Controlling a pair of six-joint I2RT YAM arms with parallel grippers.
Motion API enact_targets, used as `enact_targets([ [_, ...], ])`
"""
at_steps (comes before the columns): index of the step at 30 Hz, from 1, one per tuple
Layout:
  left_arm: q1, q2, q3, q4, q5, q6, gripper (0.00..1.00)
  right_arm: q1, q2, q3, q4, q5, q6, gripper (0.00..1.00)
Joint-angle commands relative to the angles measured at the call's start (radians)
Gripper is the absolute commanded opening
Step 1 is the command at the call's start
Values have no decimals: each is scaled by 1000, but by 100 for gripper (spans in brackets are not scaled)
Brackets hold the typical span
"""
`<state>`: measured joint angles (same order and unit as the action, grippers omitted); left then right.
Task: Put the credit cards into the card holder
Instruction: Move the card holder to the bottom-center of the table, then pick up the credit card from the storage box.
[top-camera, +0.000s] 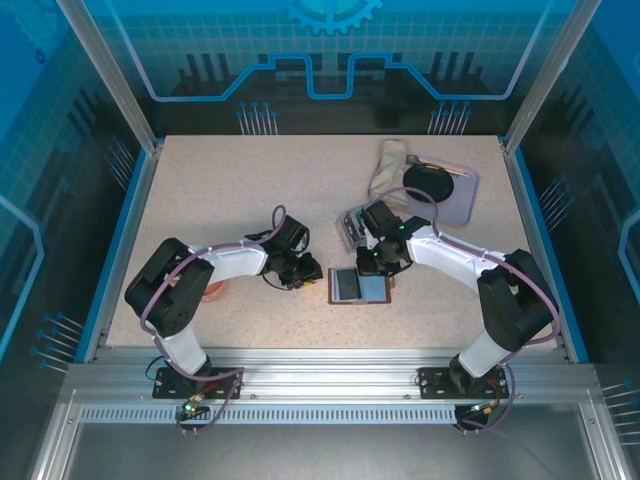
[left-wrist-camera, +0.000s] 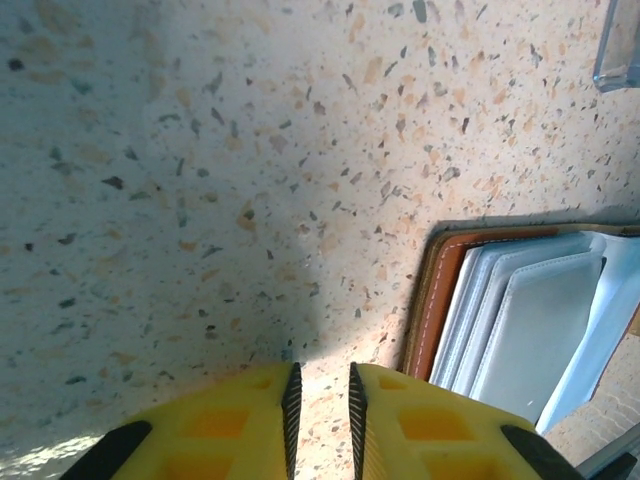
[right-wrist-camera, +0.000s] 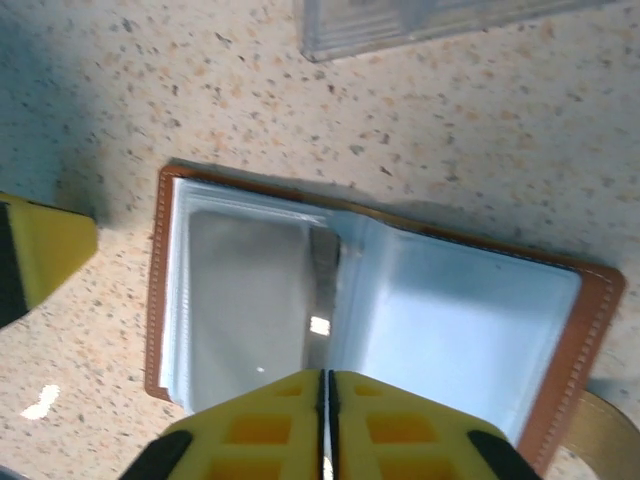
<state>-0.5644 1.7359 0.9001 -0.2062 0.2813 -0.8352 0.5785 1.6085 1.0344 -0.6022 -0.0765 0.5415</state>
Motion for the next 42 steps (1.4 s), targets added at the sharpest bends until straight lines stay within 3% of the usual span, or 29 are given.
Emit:
enact_targets([
  [1, -5, -27, 23, -20, 8, 16, 24, 22, 45, 6, -7, -37, 13, 9],
  [10, -28, 43, 35, 46, 99, 4, 25, 37, 140, -26, 89, -156, 39, 7],
  [18, -42, 66, 14, 84, 98, -42, 23, 36, 142, -46, 239, -283, 124, 7],
  [24, -43, -8, 5, 20, 13, -40, 23, -29, 12, -13, 124, -192, 60, 11],
  [29, -42, -81, 35, -42, -85, -15, 28, -164, -90, 86, -19, -21, -88, 26],
  [35, -20, -27, 156, -53, -82, -18, 39, -253, 29, 328, -147, 65, -246, 42],
  [42, 39, 77, 299, -64, -57, -69, 40, -206, 200, 505, -182, -7, -265, 42],
])
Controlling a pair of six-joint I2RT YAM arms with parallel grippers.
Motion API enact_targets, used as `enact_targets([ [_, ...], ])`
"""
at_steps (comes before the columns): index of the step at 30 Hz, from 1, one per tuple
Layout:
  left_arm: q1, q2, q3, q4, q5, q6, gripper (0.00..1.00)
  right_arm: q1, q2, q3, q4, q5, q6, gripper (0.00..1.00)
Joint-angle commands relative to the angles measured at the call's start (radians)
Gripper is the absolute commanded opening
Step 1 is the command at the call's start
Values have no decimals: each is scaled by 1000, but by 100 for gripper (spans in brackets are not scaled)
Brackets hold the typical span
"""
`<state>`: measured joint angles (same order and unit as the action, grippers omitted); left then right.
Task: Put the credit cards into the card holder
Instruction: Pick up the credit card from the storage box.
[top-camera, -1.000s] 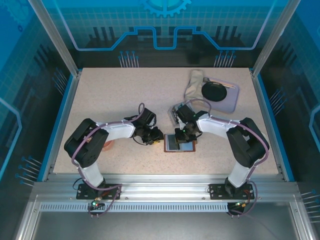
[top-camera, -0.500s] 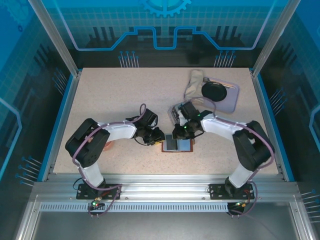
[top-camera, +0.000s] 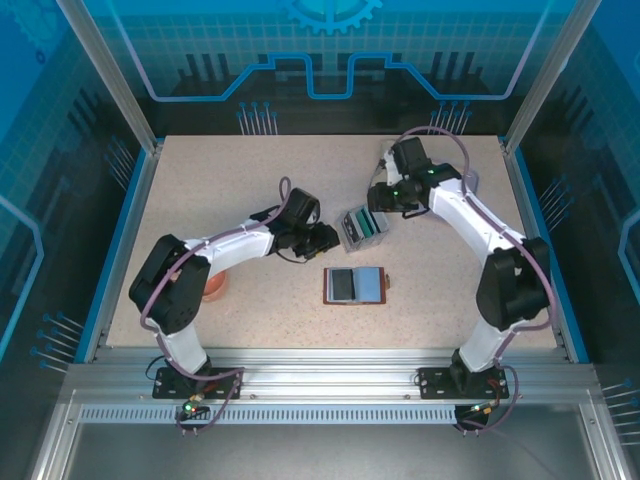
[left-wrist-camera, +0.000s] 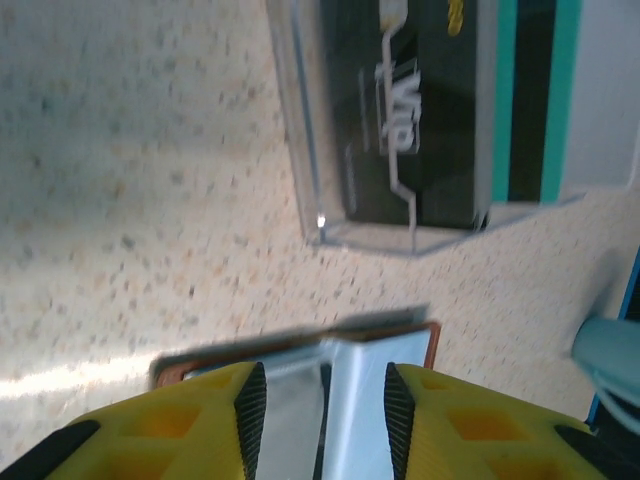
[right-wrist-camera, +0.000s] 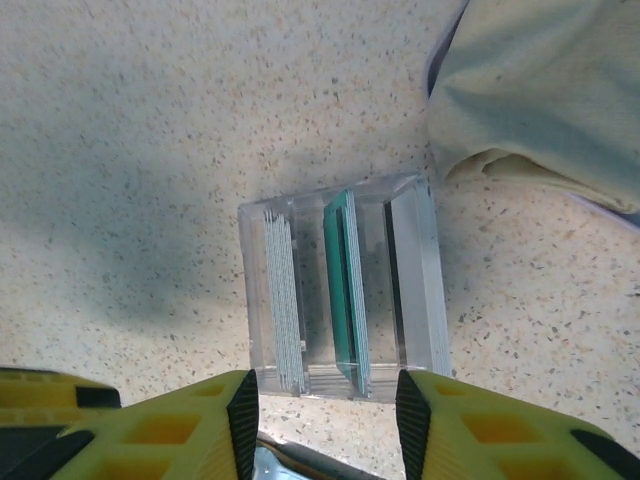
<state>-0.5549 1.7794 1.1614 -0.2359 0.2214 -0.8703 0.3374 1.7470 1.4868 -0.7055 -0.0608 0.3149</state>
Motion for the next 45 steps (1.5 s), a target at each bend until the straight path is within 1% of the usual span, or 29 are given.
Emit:
enact_targets([
  [1, 38, 39, 40, -25, 8, -41, 41, 54, 86, 73, -92, 0, -41, 42],
  [8, 65, 64, 45, 4, 30, -66, 49, 168, 238, 195, -160, 182, -72, 42],
  [14, 75, 37, 1, 22, -1, -97, 53, 216, 313, 248, -176, 272, -89, 42],
  [19, 77, 20, -30, 42, -16, -114, 54, 239, 368, 293, -201, 393, -94, 38],
  [24, 77, 2, -58, 59, -37, -128, 54, 248, 402, 304, -195, 384, -106, 39],
  [27, 76, -16, -74, 64, -56, -133, 54, 260, 418, 306, -189, 403, -115, 40],
  [30, 77, -24, -83, 64, -63, -134, 54, 272, 448, 318, -199, 464, -118, 40],
  [32, 76, -30, -87, 66, -62, -135, 54, 284, 460, 328, -212, 528, -115, 40],
  [34, 76, -35, -92, 66, -63, -134, 54, 297, 456, 321, -210, 590, -121, 40],
  [37, 77, -37, -98, 69, -63, -137, 54, 305, 437, 316, -202, 637, -127, 41],
  [41, 77, -36, -97, 74, -59, -139, 54, 305, 421, 314, -195, 651, -142, 41],
  [45, 77, -34, -95, 73, -57, -139, 54, 305, 420, 313, -198, 639, -147, 36],
])
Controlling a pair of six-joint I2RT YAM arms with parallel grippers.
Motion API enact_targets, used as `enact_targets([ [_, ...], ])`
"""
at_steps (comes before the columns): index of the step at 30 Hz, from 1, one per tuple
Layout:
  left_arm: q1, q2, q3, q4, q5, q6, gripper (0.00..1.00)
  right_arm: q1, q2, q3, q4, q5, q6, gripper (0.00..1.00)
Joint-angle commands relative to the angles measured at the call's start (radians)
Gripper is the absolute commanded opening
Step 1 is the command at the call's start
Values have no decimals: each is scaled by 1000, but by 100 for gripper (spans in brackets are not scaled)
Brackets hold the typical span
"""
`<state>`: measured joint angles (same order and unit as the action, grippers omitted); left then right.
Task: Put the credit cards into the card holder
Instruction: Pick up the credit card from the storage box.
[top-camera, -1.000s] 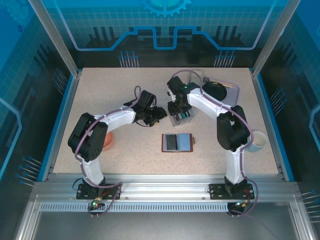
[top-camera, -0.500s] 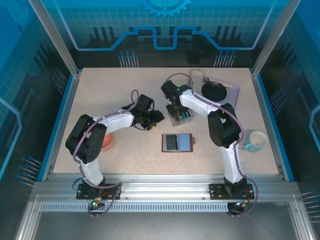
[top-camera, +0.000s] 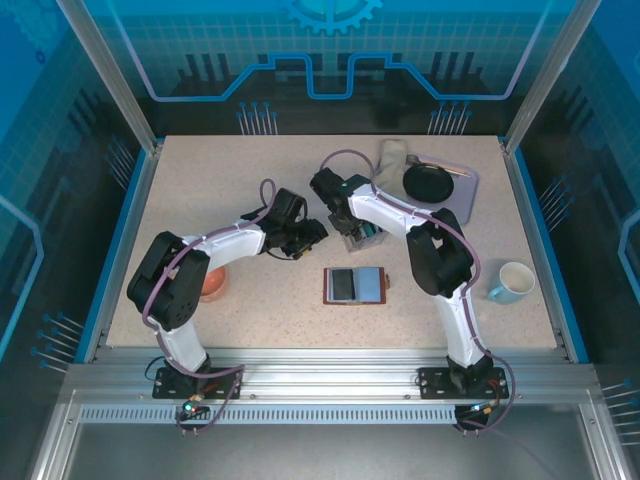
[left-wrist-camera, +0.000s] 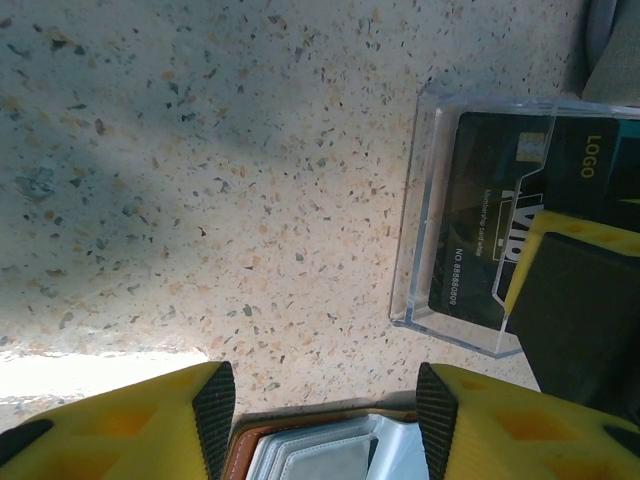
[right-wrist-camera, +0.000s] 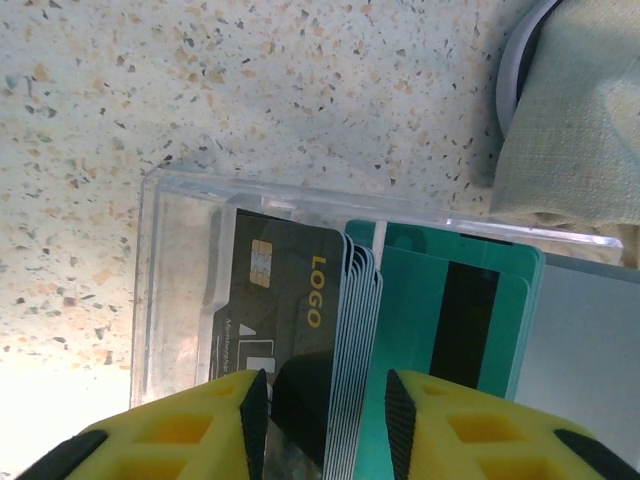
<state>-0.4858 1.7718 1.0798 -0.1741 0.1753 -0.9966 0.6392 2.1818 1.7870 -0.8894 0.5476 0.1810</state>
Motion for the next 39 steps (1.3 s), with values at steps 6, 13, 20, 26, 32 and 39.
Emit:
enact_targets([
  [6, 8, -22, -14, 11, -7, -13, 54, 2, -27, 0, -10, 24, -12, 27],
  [13, 8, -23, -15, 12, -6, -15, 54, 3, -38, -7, -7, 30, -15, 19],
  [20, 7, -21, -15, 15, 0, -14, 54, 2, -53, -13, -5, 34, -18, 18],
  [26, 7, -18, -15, 15, 2, -14, 54, -10, -47, -15, -6, 33, -22, 18],
  [32, 8, -17, -13, 15, 4, -14, 54, -25, -59, -27, 4, 19, -30, 19],
  [39, 7, -16, -9, 14, 5, -14, 54, -52, -31, -32, 8, 27, -43, 22],
])
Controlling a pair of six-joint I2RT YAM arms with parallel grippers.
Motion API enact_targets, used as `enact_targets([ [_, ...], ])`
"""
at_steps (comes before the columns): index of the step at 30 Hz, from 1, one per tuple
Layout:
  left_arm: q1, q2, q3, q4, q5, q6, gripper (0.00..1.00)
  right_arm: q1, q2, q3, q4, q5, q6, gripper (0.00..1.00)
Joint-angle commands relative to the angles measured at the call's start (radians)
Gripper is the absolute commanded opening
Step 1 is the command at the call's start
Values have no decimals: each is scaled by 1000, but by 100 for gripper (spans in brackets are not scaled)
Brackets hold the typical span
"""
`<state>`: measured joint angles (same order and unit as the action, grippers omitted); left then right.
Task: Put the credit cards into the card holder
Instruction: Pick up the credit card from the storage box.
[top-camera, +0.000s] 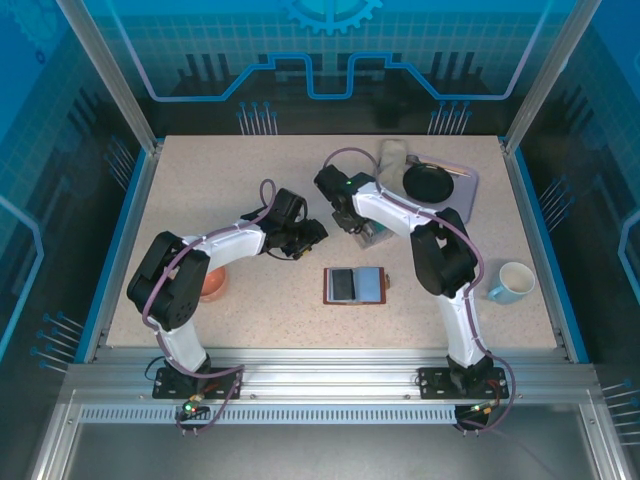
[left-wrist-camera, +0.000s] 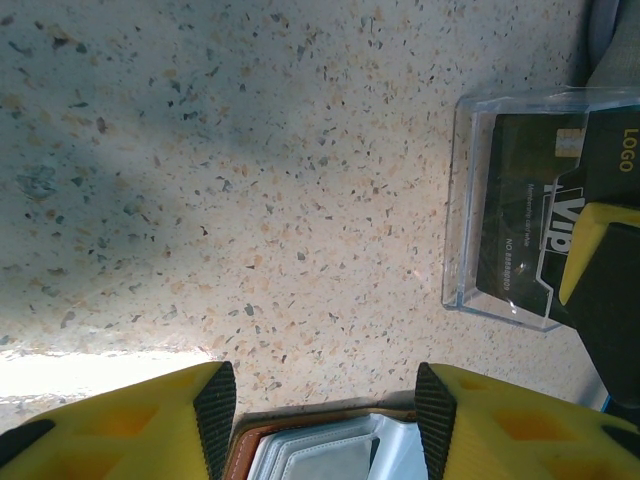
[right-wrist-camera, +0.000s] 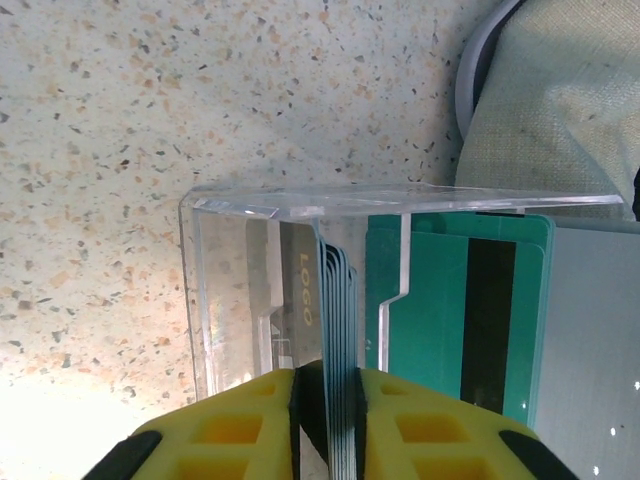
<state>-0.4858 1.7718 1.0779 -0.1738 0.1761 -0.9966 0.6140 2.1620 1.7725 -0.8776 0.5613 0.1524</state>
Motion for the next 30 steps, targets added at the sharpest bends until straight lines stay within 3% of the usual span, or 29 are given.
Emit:
enact_targets([
  [1, 7, -15, -7, 12, 6, -14, 54, -29, -6, -19, -3, 13, -14, 22],
  [4, 7, -14, -6, 11, 6, -14, 54, -35, 0, -21, 0, 19, -20, 24],
  [8, 8, -13, -2, 10, 7, -16, 54, -42, 3, -21, 9, 34, -35, 36],
  [12, 8, -11, -1, 10, 9, -17, 53, -50, 12, -15, 13, 36, -48, 37],
  [22, 7, -1, 4, 11, 16, -17, 53, -51, -8, -31, 30, 65, -67, 27],
  [25, 7, 3, 6, 13, 21, -18, 53, -51, -20, -36, 32, 66, -67, 18],
  [30, 7, 3, 4, 12, 25, -18, 53, -51, -34, -50, 38, 75, -67, 18],
])
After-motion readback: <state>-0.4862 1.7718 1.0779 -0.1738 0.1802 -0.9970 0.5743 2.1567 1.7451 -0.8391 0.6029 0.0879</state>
